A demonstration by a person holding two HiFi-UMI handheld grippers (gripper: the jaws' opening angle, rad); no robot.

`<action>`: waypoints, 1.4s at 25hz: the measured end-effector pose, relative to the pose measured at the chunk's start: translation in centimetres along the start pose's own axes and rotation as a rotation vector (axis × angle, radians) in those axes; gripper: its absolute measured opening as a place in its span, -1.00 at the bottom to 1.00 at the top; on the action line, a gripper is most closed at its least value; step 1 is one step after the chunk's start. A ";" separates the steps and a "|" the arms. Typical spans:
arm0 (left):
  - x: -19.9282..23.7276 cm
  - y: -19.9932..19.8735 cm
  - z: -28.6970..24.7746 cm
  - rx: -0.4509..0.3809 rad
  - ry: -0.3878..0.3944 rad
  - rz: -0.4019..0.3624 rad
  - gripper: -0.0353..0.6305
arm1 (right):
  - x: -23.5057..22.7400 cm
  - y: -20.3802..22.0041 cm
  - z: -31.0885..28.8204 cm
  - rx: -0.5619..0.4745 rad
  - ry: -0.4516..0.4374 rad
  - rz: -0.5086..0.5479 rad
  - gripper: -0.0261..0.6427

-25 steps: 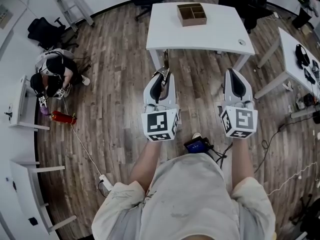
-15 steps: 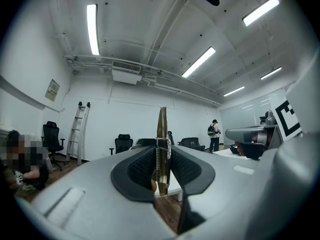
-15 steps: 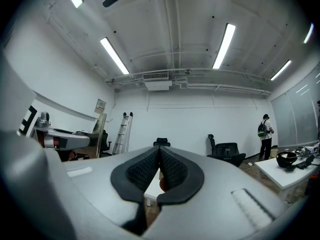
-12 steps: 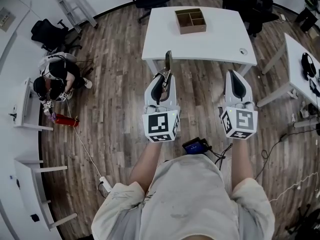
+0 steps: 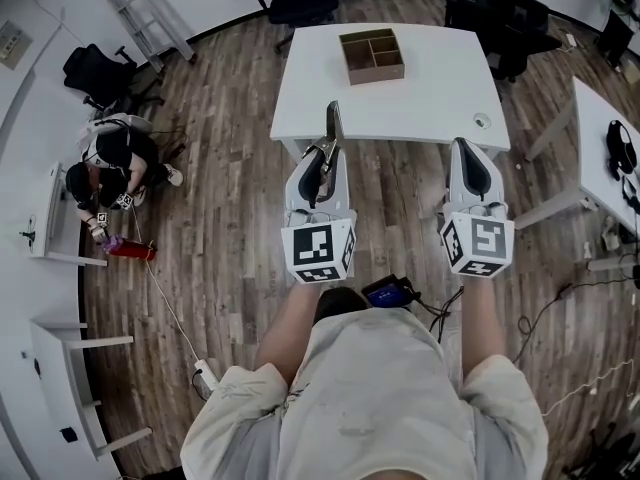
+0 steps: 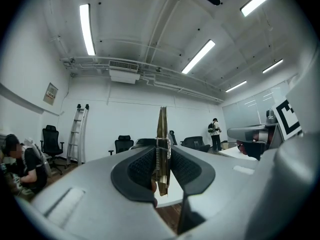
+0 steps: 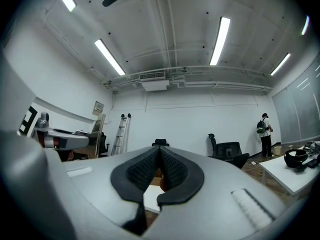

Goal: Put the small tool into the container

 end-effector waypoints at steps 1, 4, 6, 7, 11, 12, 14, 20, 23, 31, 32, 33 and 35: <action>0.4 0.4 -2.2 0.002 0.000 0.000 -0.58 | -0.8 0.5 -2.0 0.003 -0.002 0.000 -0.91; 1.7 2.1 -8.9 0.009 0.004 0.003 -0.58 | -3.0 2.6 -8.3 0.015 -0.003 0.001 -0.91; 3.1 3.4 -13.1 0.010 0.009 0.006 -0.58 | -3.9 3.9 -12.5 0.019 0.000 0.006 -0.91; 4.0 4.0 -15.2 0.009 0.013 0.008 -0.58 | -4.1 4.5 -14.7 0.019 0.003 0.009 -0.91; 9.4 6.3 -24.4 0.011 0.032 0.016 -0.58 | -3.8 6.7 -24.8 0.030 0.017 0.024 -0.91; 11.2 6.7 -27.2 0.013 0.036 0.019 -0.58 | -3.7 7.1 -28.0 0.034 0.018 0.027 -0.91; 15.6 7.3 -34.1 0.019 0.045 0.025 -0.58 | -3.5 7.8 -36.0 0.042 0.023 0.031 -0.91; 25.9 9.3 -53.0 0.031 0.071 0.029 -0.58 | -4.0 10.0 -57.5 0.051 0.032 0.033 -0.91; 34.6 10.0 -57.3 0.021 0.080 0.036 -0.58 | 1.4 10.6 -65.8 0.053 0.036 0.043 -0.91; 59.3 12.6 -73.9 0.025 0.098 0.077 -0.58 | 13.6 12.7 -92.3 0.078 0.057 0.087 -0.91; 61.1 12.8 -75.3 0.025 0.104 0.081 -0.58 | 14.4 12.8 -94.3 0.079 0.063 0.091 -0.91; 62.5 12.9 -76.7 0.025 0.112 0.084 -0.58 | 14.9 12.8 -96.1 0.079 0.069 0.093 -0.91; 64.4 12.8 -79.5 0.023 0.128 0.087 -0.58 | 15.4 12.7 -99.3 0.078 0.081 0.097 -0.91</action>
Point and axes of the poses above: the fingertips, and each gripper's own axes: z backward along the fingers, x to its left, y out of its underside, the point moved 10 cm from there along z, backward along the fingers, and after that the axes turned 2 degrees about y, right-handed, at the moved point
